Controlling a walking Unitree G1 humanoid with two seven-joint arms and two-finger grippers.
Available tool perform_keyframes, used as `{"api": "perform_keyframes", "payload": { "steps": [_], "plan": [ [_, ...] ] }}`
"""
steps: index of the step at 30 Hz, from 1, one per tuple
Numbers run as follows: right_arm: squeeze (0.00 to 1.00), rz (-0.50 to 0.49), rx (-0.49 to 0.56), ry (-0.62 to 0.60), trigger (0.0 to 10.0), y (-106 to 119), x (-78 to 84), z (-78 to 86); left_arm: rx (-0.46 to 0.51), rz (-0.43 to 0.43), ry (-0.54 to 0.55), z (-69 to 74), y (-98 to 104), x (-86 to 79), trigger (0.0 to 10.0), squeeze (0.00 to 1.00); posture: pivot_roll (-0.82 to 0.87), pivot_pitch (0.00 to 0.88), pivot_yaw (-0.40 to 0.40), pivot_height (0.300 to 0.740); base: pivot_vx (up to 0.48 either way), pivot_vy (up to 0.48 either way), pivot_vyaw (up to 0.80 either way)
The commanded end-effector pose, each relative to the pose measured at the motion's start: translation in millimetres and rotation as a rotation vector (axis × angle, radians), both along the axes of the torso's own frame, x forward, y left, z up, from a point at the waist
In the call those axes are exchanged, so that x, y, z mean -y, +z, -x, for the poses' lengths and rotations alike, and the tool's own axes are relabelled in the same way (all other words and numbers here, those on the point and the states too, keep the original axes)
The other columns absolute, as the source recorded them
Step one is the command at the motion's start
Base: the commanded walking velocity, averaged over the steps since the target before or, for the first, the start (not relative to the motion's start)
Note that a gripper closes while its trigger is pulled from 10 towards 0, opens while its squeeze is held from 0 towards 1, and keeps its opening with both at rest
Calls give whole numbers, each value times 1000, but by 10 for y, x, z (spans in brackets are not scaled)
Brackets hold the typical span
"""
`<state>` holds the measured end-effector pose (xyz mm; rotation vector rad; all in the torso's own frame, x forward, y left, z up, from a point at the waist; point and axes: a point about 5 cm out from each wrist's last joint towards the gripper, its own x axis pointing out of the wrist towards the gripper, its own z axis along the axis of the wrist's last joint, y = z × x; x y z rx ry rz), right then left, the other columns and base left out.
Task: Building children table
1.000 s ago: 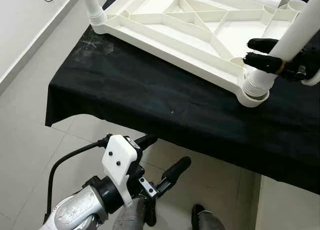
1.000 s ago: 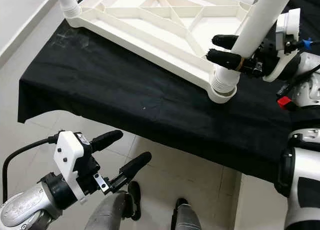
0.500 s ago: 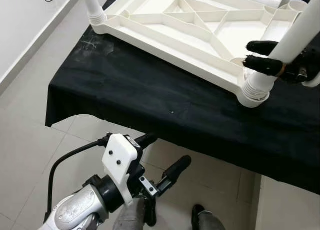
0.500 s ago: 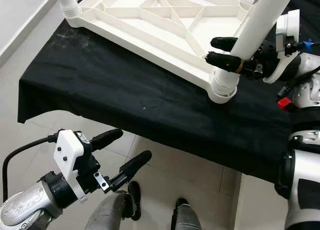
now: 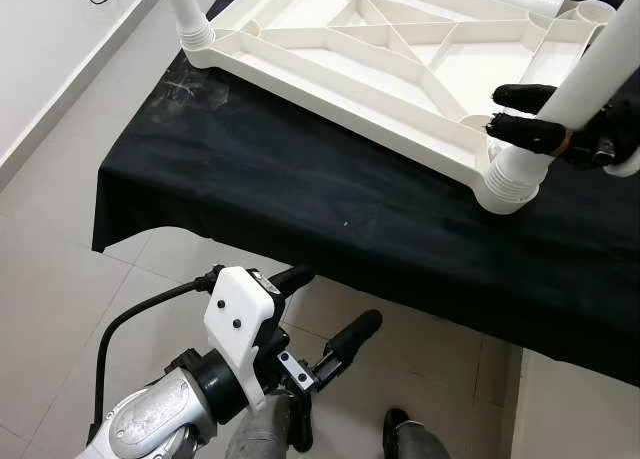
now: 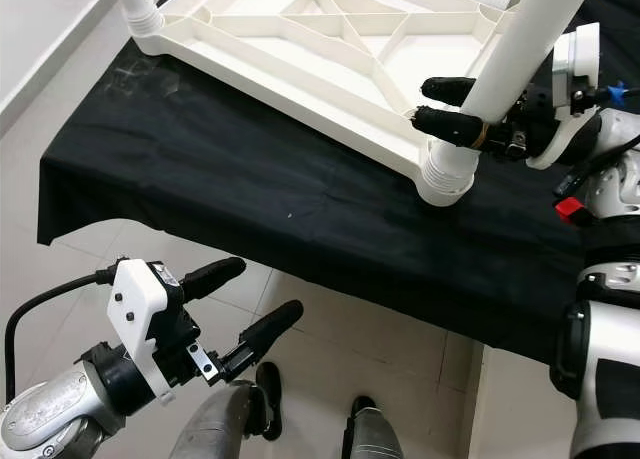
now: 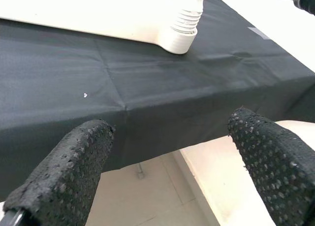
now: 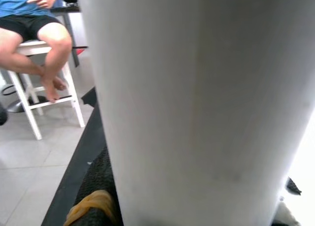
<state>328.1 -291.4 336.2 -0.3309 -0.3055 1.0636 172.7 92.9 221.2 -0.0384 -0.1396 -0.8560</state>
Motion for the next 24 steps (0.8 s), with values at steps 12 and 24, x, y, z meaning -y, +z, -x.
{"api": "perform_keyframes", "payload": {
  "steps": [12,24],
  "plan": [
    [0,38,-156,-47,10000,-318,111,-3,-16,-9,-20,55,-7,2,10000,0,145,423,108,740,0,0,0],
    [0,41,-172,-27,10000,-353,141,37,-15,-7,-23,50,2,2,10000,0,145,423,110,740,0,0,0]
  ]
}}
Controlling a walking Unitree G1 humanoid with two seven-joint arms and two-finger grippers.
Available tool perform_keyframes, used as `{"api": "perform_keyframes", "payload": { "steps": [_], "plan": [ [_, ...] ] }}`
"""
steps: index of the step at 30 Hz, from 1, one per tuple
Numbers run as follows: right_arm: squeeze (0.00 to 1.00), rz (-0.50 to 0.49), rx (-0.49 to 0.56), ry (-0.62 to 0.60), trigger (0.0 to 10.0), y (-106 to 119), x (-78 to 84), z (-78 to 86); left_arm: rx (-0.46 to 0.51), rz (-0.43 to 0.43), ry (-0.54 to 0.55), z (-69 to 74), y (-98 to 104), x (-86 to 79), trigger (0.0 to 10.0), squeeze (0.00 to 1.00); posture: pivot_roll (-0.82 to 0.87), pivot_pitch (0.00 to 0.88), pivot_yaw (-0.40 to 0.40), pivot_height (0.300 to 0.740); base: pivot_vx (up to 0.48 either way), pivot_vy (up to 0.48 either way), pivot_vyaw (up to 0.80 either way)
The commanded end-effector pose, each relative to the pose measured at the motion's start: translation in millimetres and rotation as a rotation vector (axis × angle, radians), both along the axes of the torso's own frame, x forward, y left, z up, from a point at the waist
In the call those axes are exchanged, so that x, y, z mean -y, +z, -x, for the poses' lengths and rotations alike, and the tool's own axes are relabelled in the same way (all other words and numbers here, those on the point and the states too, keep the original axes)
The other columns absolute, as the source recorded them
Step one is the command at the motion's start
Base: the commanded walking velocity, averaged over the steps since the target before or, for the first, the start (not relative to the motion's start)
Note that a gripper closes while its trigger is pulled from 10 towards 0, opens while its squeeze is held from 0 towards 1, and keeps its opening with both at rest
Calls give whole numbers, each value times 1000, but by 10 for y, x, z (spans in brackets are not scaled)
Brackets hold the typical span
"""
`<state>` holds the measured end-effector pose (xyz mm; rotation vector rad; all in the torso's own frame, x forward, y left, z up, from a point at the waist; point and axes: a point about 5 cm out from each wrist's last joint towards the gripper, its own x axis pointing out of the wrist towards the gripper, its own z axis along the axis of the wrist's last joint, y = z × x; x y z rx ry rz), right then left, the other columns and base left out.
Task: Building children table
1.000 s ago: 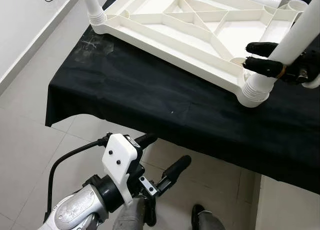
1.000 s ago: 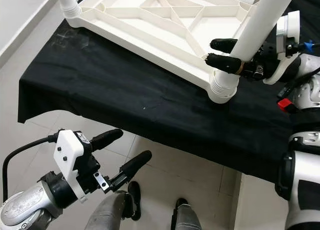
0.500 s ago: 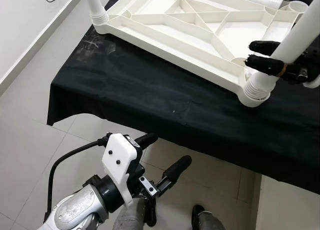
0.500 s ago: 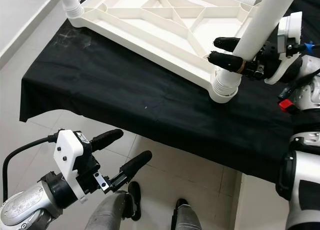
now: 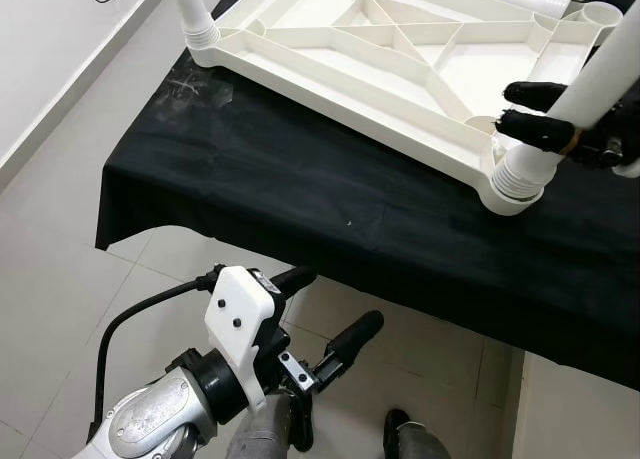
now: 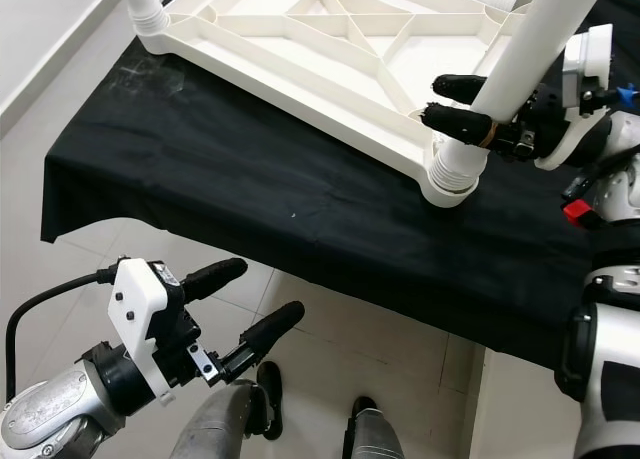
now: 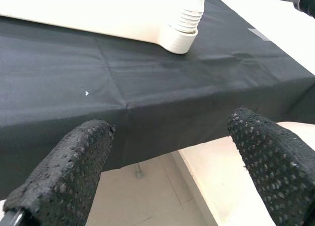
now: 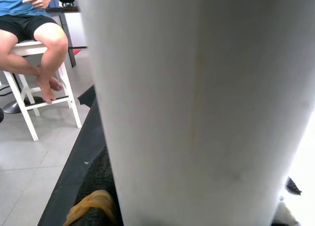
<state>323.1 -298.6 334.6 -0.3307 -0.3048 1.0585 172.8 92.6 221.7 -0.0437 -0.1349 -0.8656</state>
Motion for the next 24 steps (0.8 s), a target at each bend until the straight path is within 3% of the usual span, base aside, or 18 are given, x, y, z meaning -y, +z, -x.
{"api": "perform_keyframes", "payload": {
  "steps": [1,24],
  "plan": [
    [0,42,-175,-19,10000,-342,70,-10,-8,-9,-14,50,-2,0,10000,0,145,423,110,740,0,0,0],
    [0,61,-191,-31,10000,-365,140,48,-11,-9,-19,55,9,-8,10000,0,149,427,116,740,0,0,0]
  ]
}}
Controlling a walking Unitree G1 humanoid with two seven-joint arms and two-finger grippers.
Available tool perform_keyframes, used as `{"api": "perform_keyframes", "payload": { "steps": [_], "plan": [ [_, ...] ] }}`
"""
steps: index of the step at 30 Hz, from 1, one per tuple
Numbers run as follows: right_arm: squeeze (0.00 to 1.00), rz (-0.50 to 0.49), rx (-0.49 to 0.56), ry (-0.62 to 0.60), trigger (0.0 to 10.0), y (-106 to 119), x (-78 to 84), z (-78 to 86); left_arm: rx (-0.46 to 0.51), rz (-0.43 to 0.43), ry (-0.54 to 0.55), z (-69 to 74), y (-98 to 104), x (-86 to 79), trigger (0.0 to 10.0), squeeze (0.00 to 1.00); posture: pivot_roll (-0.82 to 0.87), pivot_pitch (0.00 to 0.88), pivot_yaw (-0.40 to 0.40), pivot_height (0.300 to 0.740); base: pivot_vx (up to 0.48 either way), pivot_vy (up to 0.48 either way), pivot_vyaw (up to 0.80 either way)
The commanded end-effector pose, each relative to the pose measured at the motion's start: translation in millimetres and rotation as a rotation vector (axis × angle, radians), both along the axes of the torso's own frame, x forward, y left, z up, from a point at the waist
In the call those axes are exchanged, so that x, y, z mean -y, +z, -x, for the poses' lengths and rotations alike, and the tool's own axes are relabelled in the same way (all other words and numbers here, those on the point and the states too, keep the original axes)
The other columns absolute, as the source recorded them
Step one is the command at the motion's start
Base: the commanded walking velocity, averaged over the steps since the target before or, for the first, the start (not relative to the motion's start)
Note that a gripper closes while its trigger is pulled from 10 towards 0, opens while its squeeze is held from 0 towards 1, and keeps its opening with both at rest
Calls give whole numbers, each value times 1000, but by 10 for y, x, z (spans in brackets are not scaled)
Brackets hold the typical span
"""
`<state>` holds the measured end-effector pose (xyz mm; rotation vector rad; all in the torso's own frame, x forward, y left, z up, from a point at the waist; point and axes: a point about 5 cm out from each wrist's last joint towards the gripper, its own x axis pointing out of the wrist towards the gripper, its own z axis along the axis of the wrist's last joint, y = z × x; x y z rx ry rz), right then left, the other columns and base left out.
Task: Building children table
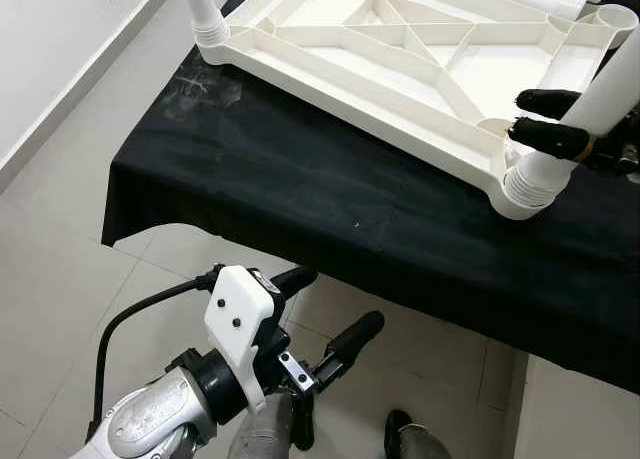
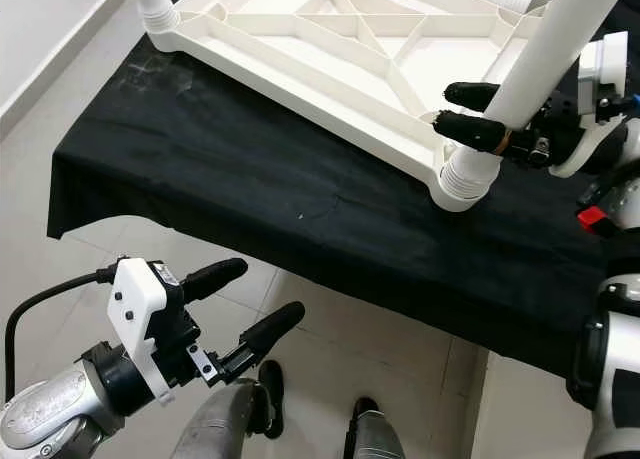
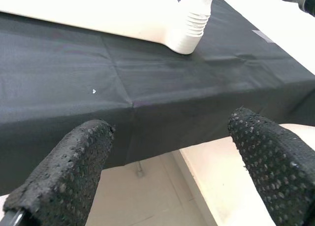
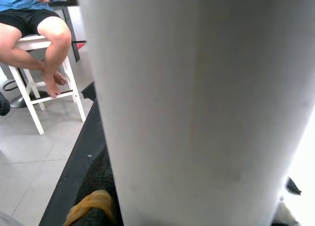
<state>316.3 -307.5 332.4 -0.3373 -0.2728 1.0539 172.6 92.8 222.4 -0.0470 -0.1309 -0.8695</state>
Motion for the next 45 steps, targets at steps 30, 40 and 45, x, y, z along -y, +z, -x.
{"api": "perform_keyframes", "payload": {
  "steps": [30,40,45],
  "plan": [
    [0,26,-189,-517,10000,-811,-73,-176,5,-4,-13,16,2,13,10000,0,119,415,90,740,0,0,0],
    [0,-52,-194,-793,10000,-973,-121,-144,11,1,-14,-11,3,18,10000,0,101,405,81,740,0,0,0],
    [0,-88,-210,-872,10000,-1019,-100,-140,12,1,-19,-23,-1,26,10000,0,94,399,82,740,0,0,0]
  ]
}}
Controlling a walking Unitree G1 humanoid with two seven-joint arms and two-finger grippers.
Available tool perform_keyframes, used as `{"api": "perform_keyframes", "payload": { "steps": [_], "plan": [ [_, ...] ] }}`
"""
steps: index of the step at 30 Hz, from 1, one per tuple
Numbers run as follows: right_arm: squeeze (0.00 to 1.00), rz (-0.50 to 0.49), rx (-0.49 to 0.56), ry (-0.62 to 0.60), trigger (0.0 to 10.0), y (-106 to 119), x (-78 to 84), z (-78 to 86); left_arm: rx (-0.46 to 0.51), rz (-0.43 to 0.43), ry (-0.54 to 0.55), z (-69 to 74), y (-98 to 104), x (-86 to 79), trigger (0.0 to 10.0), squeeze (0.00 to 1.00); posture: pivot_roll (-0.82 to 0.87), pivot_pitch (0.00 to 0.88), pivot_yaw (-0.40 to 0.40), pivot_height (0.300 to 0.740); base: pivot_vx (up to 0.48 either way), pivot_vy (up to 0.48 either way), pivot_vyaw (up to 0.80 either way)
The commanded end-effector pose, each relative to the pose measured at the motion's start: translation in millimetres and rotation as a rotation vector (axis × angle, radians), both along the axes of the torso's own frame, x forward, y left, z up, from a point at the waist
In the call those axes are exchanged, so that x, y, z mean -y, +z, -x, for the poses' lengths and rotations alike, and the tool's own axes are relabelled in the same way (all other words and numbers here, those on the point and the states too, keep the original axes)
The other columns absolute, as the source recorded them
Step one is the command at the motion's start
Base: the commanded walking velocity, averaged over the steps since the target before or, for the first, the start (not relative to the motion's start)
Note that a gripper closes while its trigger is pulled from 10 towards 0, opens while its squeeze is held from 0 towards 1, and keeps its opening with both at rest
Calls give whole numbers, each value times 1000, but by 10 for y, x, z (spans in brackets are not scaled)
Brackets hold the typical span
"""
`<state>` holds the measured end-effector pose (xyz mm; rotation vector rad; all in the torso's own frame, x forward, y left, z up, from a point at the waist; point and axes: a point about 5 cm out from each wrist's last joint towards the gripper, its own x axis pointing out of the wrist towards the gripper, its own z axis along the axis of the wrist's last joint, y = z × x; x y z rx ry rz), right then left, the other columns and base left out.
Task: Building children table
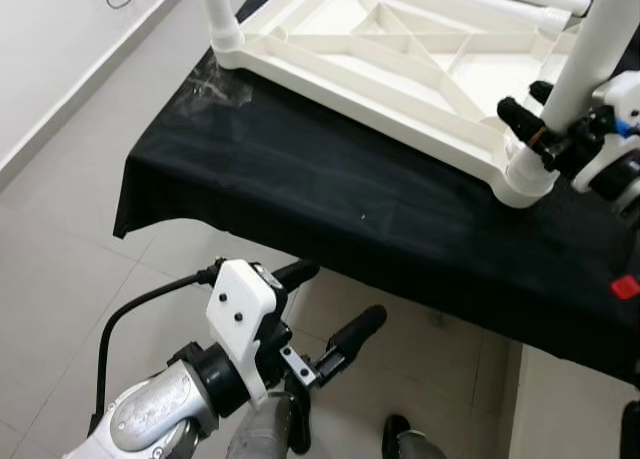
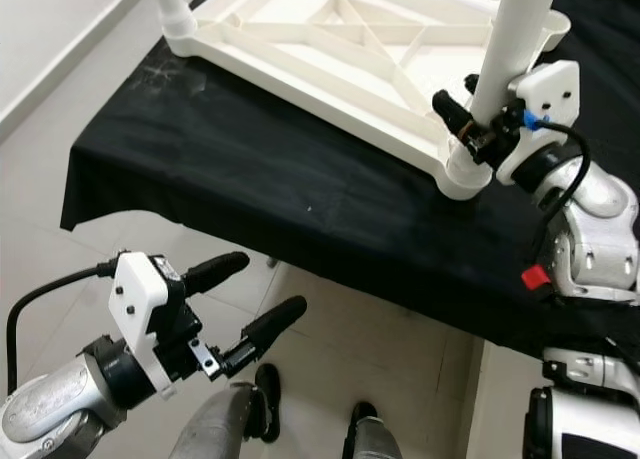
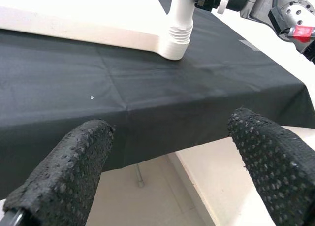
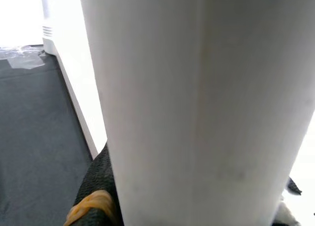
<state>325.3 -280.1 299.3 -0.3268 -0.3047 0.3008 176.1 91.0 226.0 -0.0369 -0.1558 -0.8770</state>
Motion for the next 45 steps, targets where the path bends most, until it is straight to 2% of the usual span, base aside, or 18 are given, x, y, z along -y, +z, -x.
{"api": "perform_keyframes", "payload": {
  "steps": [1,5,8,12,17,21,28,33,41,42,45],
  "plan": [
    [0,-81,-329,-168,10000,-685,212,-60,-13,0,-13,8,-37,10,10000,0,94,399,82,740,0,0,0],
    [0,-144,-298,-272,10000,-605,309,-92,-11,0,-9,3,-43,8,10000,0,92,395,77,740,0,0,0],
    [0,-144,-298,-272,10000,-605,309,-92,-11,0,-9,3,-43,8,10000,0,92,395,77,740,0,0,0],
    [0,-243,-267,-396,10000,-512,365,-89,-11,3,-11,-4,-48,16,10000,0,89,393,76,740,0,0,0],
    [0,-268,-271,-423,10000,-515,382,-83,-10,3,-12,-12,-50,18,10000,0,88,390,75,740,0,0,0],
    [0,-304,-255,-492,10000,-500,430,-69,-6,3,-15,-22,-54,21,10000,0,86,387,74,740,0,0,0],
    [0,-367,-162,-480,10000,-442,367,-54,-4,7,-24,-17,-59,47,10000,0,79,374,74,740,0,0,0],
    [0,-393,-141,-472,10000,-469,324,-25,-2,5,-24,-11,-61,41,10000,0,80,377,74,740,0,0,0],
    [0,-366,-90,-418,10000,-475,193,7,2,7,-22,-10,-55,29,10000,0,81,378,77,740,0,0,0],
    [0,-314,-87,-399,10000,-491,142,12,2,7,-22,-12,-54,29,10000,0,79,380,78,740,0,0,0],
    [0,-261,-100,-395,10000,-562,65,27,3,9,-25,-23,-50,39,10000,0,76,380,79,740,0,0,0]
  ]
}}
